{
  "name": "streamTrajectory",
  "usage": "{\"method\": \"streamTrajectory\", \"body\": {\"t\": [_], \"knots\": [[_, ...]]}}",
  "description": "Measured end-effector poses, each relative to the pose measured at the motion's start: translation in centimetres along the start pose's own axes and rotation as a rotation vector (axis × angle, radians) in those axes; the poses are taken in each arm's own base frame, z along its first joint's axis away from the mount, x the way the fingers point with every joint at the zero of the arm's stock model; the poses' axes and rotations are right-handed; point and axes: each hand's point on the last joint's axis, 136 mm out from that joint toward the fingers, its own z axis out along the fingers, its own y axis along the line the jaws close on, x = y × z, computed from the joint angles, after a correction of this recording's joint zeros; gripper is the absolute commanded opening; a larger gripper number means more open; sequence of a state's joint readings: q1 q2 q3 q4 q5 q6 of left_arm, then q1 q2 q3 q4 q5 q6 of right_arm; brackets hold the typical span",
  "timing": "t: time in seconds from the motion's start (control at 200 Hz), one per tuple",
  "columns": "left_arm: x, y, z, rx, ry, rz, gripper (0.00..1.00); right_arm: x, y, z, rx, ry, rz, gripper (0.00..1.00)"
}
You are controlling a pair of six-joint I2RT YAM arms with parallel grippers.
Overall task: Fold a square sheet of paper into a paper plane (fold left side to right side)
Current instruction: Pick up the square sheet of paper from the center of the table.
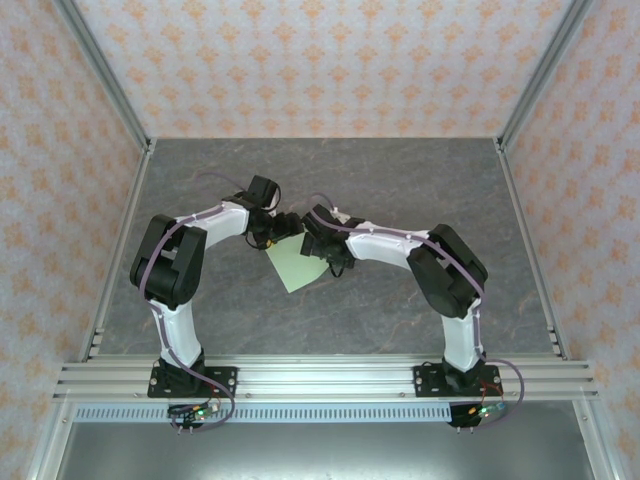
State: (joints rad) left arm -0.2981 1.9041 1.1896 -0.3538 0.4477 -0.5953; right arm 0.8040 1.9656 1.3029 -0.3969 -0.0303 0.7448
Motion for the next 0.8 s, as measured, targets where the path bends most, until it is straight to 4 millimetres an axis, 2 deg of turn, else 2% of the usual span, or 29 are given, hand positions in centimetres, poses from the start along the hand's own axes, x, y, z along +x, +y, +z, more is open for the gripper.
{"method": "streamTrajectory", "body": {"t": [0.22, 0.45, 0.55, 0.801], "knots": [[0.0, -0.1, -0.1, 0.003, -0.003, 0.001, 0.8, 0.3, 0.6, 0.1, -0.018, 0.013, -0.018, 0.79], [0.4, -0.2, -1.2, -0.002, 0.005, 0.0, 0.83, 0.8, 1.7, 0.1, -0.069, 0.038, -0.034, 0.51], [0.0, -0.3, -2.7, 0.009, -0.014, -0.006, 0.84, 0.8, 2.0, 0.1, -0.091, 0.049, -0.029, 0.41], [-2.7, -0.2, -9.3, 0.077, -0.145, -0.027, 0.85, 0.7, 1.3, 0.7, -0.139, 0.069, -0.004, 0.25]]}}
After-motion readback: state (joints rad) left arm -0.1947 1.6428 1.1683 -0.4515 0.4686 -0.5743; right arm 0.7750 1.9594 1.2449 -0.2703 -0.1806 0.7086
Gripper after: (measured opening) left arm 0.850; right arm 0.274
